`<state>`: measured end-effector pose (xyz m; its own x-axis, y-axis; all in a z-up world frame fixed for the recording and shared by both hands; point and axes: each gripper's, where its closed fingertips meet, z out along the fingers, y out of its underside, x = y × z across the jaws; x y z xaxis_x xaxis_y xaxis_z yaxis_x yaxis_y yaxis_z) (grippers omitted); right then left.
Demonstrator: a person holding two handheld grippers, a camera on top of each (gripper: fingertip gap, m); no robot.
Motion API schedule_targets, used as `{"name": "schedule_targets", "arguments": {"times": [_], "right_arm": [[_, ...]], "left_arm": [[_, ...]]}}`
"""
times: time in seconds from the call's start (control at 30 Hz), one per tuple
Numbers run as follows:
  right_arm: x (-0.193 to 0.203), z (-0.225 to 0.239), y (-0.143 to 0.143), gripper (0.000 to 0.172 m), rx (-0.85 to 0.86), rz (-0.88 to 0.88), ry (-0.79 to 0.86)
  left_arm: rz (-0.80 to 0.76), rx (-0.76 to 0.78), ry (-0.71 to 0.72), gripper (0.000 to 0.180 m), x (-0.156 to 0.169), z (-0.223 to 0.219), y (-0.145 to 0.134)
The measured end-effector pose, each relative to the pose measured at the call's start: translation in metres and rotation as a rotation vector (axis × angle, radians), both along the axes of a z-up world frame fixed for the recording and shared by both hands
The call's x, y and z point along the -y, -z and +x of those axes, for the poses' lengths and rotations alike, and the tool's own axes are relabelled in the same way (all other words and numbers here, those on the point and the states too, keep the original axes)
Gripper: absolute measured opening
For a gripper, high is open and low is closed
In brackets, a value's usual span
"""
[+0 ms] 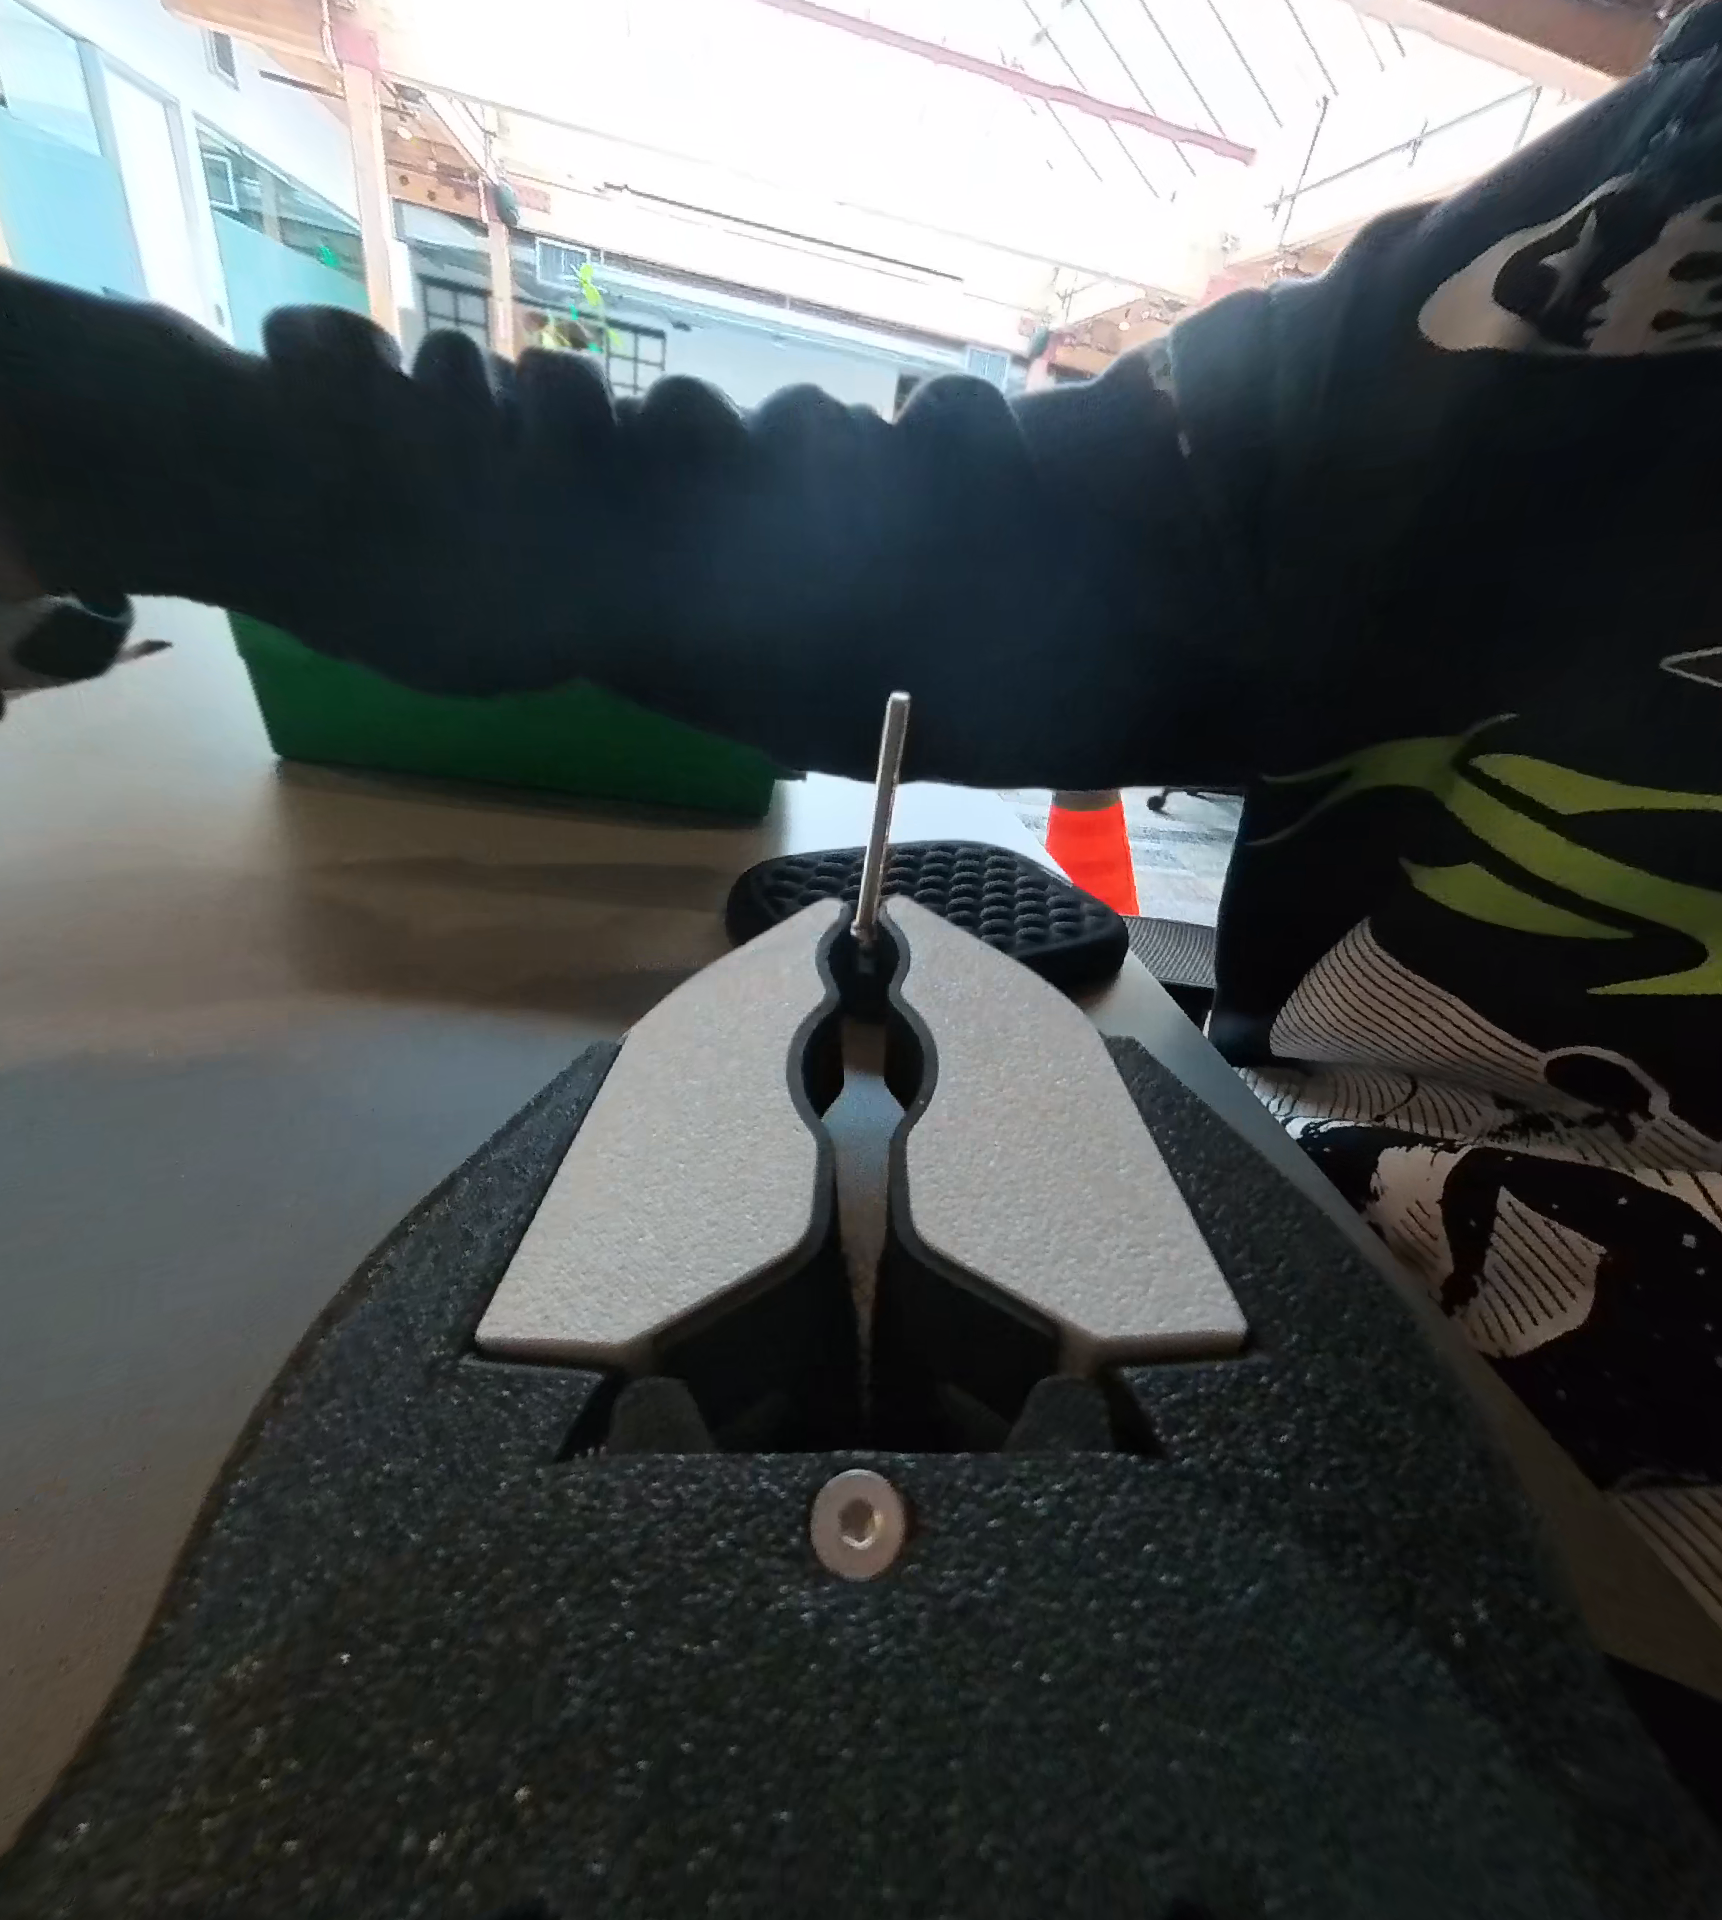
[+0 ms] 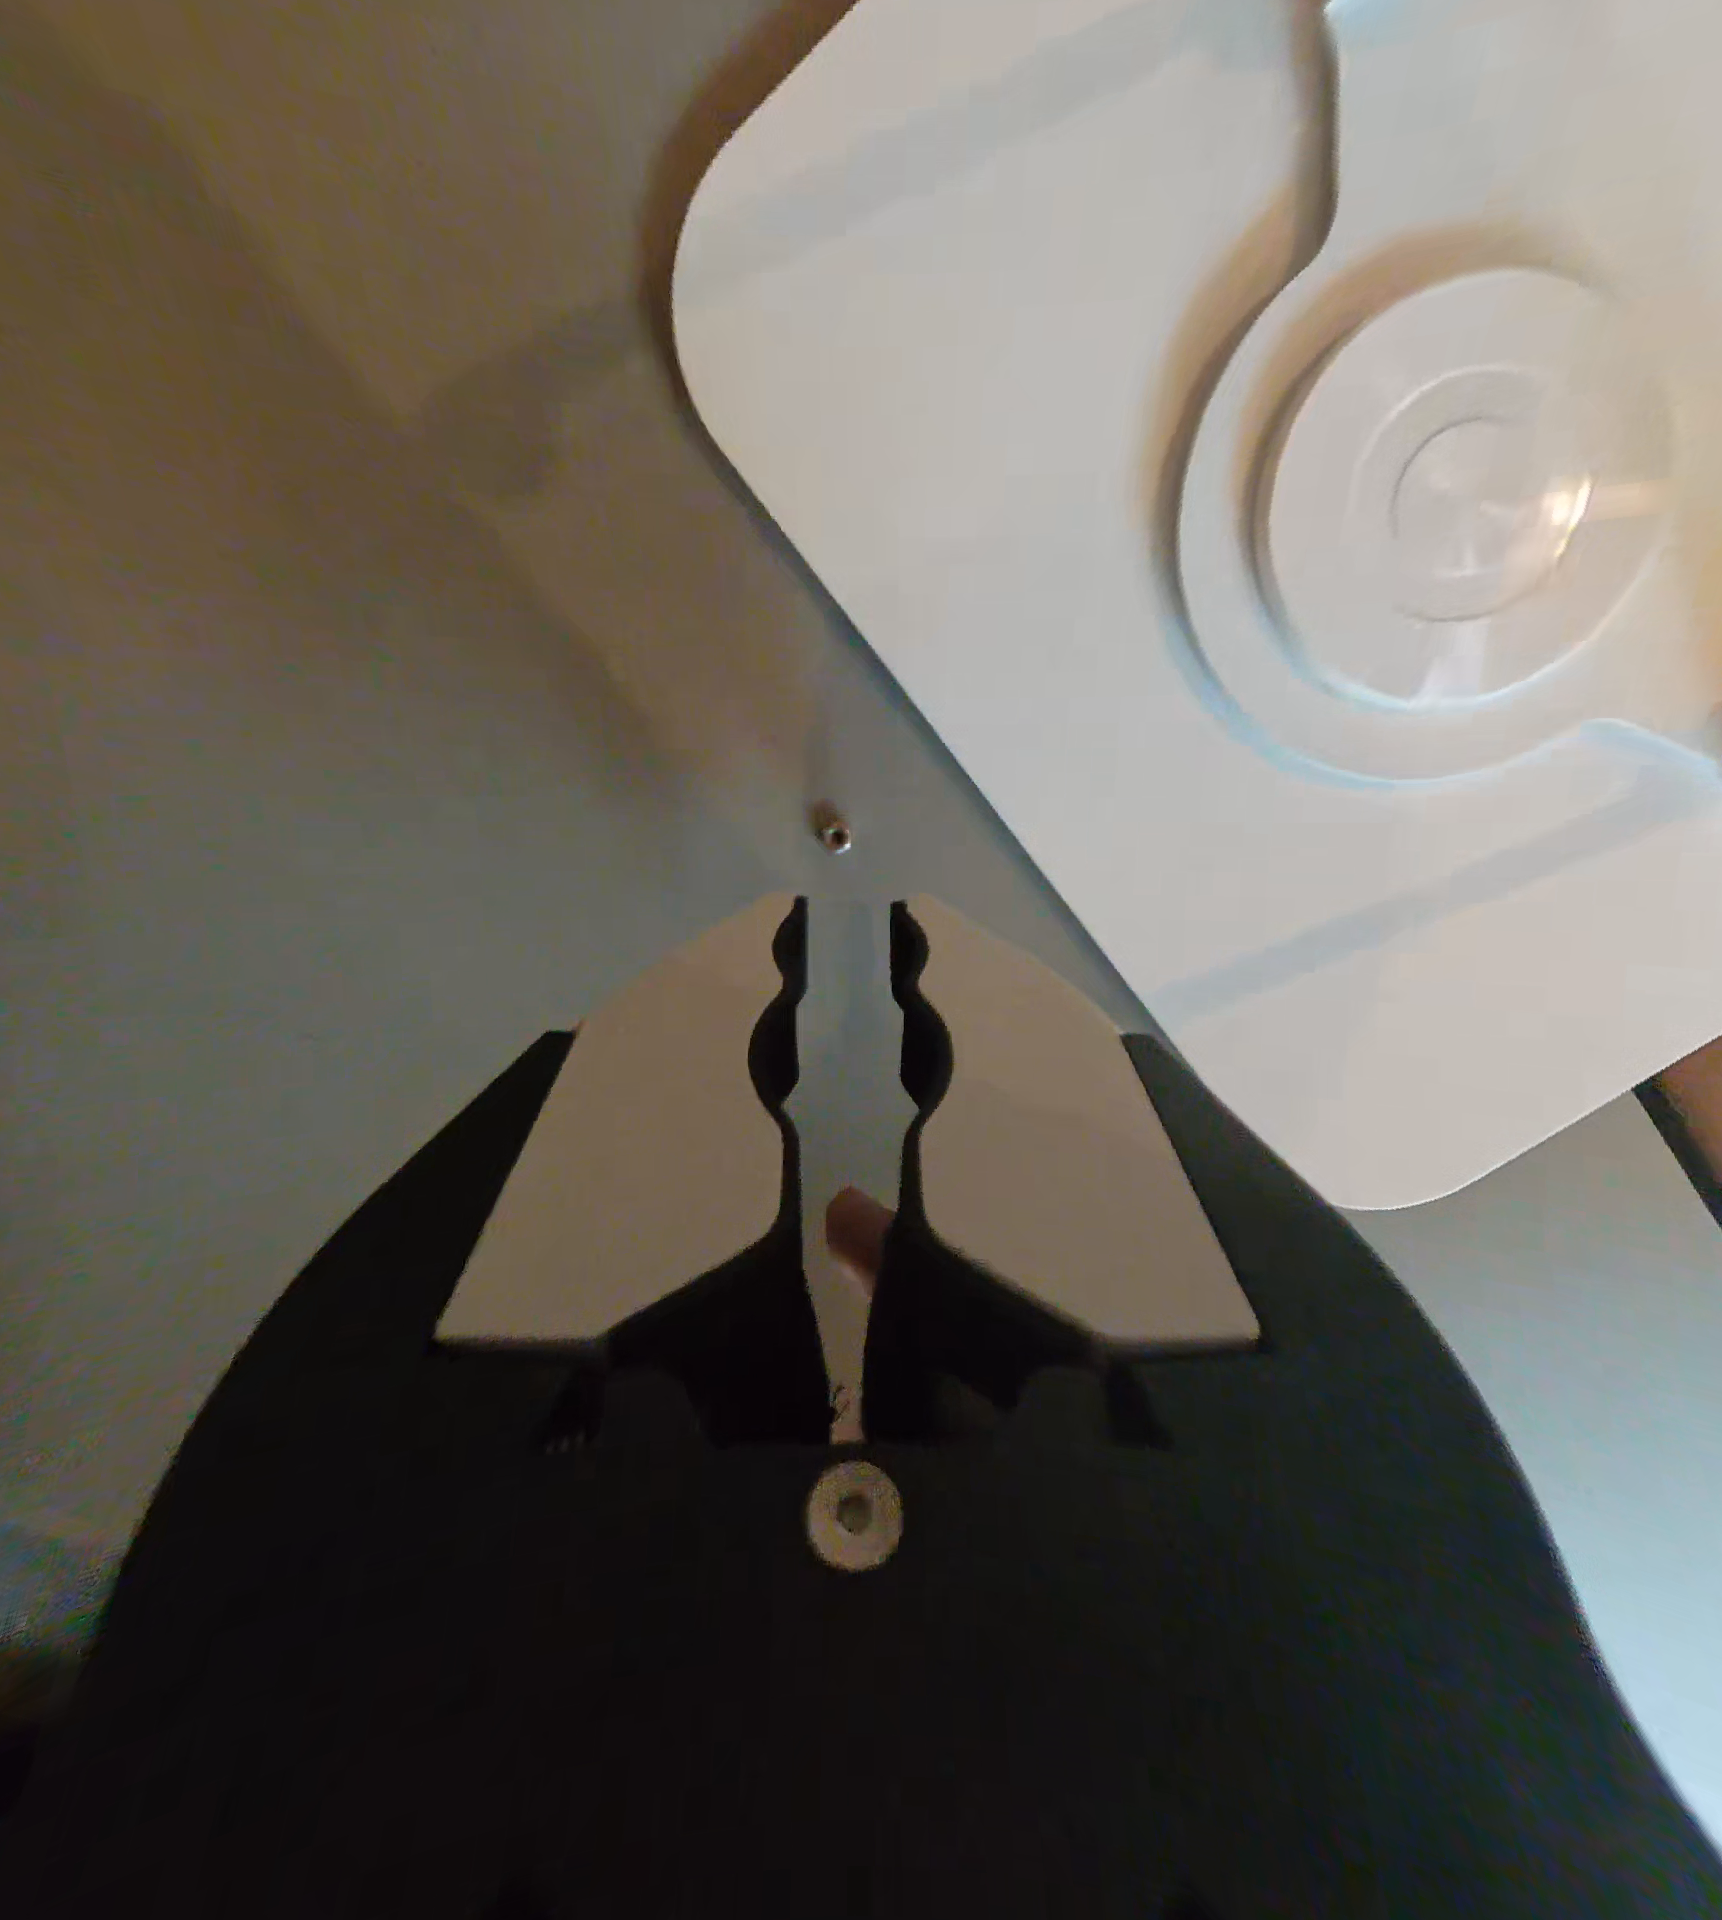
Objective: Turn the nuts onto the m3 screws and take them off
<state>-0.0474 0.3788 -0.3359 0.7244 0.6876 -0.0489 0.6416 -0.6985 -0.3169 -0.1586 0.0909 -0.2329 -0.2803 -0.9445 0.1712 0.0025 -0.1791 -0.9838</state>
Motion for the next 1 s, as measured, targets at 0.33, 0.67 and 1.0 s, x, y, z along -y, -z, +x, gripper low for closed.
{"name": "schedule_targets", "arguments": {"times": [0.33, 0.67, 1.0], "right_arm": [[-0.004, -0.012, -0.001, 0.016, 0.132, -0.077, 0.005], [-0.007, -0.009, 0.009, 0.014, 0.136, -0.032, 0.002], [-0.007, -0.009, 0.012, 0.004, 0.118, -0.045, 0.015]], "left_arm": [[0.003, -0.001, 0.001, 0.001, 0.0, 0.0, 0.0], [0.008, -0.007, 0.002, 0.001, 0.001, 0.0, 0.001], [0.008, -0.007, -0.009, 0.001, -0.001, -0.001, 0.001]]}}
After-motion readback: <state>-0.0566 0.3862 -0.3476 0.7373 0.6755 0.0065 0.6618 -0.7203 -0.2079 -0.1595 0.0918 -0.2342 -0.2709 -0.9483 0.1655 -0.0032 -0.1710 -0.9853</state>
